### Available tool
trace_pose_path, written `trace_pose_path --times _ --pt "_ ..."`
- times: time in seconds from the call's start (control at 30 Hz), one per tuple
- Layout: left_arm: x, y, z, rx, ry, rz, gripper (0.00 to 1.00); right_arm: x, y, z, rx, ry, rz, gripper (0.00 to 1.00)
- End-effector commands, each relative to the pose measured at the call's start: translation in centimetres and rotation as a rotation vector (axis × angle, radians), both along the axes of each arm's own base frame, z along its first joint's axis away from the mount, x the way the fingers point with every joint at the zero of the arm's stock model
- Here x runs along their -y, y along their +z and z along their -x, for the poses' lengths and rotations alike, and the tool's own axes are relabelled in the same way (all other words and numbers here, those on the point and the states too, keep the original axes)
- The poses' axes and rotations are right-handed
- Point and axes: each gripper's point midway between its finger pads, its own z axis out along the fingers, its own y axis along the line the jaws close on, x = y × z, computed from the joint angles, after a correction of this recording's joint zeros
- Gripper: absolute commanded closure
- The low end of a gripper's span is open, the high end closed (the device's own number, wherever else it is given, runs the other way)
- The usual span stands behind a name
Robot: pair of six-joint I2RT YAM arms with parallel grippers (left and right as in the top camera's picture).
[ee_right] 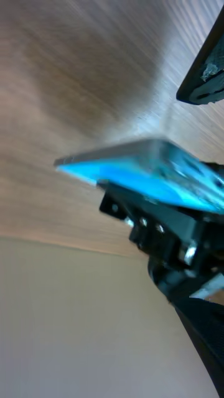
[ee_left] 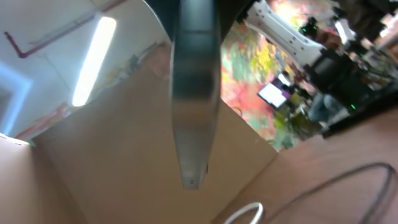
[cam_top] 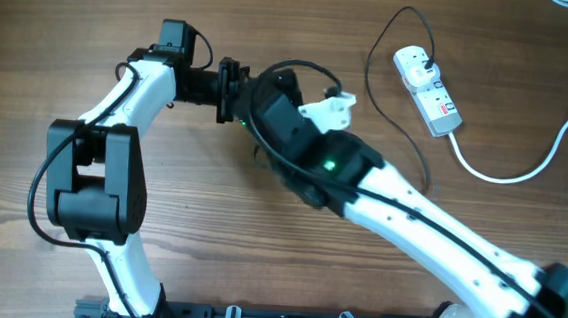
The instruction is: Plug charger to phone and switch on socket
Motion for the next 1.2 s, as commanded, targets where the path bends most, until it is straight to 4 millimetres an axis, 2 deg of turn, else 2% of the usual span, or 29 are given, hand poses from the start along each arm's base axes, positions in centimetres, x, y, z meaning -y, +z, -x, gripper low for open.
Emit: trace_pose_path --times 0.0,0.1,0.13,0.2,0.23,0.37,0.43,0.47,0.5,0.57,0.63,0.67,0.83,0.93,1.03,1.17 --pt "-0.2 -0.2 -0.9 0.120 0.025 -0.091 0.96 5.1 6.8 0.5 0.217 0.033 0.233 0.00" --pt "-0.4 -1.5 -2.1 0.280 0.040 -0.176 0.96 8.5 9.9 1.3 0.328 0.228 0.606 0.00" --pt "-0.6 -2.0 -2.5 0.317 0.044 -0.208 0.96 8.9 10.2 1.2 0.350 0.327 0.720 0.00" --pt "-0.8 -2.8 -2.9 0.376 0.047 -0.257 0.96 9.2 9.4 1.1 0.344 0.499 0.853 0.00" --pt "-1.0 -3.3 -3.1 0.427 0.043 -0.291 0.96 10.0 7.6 1.1 0.282 0.596 0.897 0.00" --pt "-1.8 -4.8 -3.8 0.541 0.032 -0.399 0.96 12.5 1.5 0.9 0.056 0.703 0.859 0.00" --pt "-2.8 -6.4 -4.5 0.544 0.047 -0.513 0.96 12.7 -1.6 0.4 -0.003 0.812 0.856 0.00" --pt "-3.3 -7.1 -4.8 0.544 0.053 -0.567 0.96 12.9 -3.8 0.0 -0.049 0.855 0.836 0.00" --pt "-3.6 -7.4 -4.9 0.543 0.056 -0.597 0.96 13.3 -5.5 -0.3 -0.103 0.855 0.825 0.00" --pt "-3.7 -7.6 -5.0 0.571 0.046 -0.610 0.96 13.9 -7.9 -0.8 -0.176 0.858 0.830 0.00" --pt "-3.8 -7.7 -4.9 0.628 0.019 -0.615 0.96 14.3 -11.7 -1.4 -0.286 0.882 0.829 0.00" --pt "-3.8 -7.7 -4.8 0.634 0.013 -0.617 0.96 14.1 -12.9 -1.4 -0.317 0.899 0.820 0.01" --pt "-5.5 -9.6 -4.4 0.587 -0.005 -0.750 0.96 13.3 -19.4 -1.5 -0.456 0.971 0.760 0.24" --pt "-6.3 -9.9 -4.3 0.561 -0.001 -0.774 0.96 13.6 -21.2 -1.8 -0.480 1.008 0.700 0.39" --pt "-7.5 -10.0 -4.6 0.546 0.024 -0.781 0.96 13.4 -21.6 -1.4 -0.469 1.088 0.645 0.45" --pt "-8.8 -10.1 -4.4 0.509 0.042 -0.789 0.96 13.9 -22.2 -0.4 -0.507 1.095 0.640 0.50"
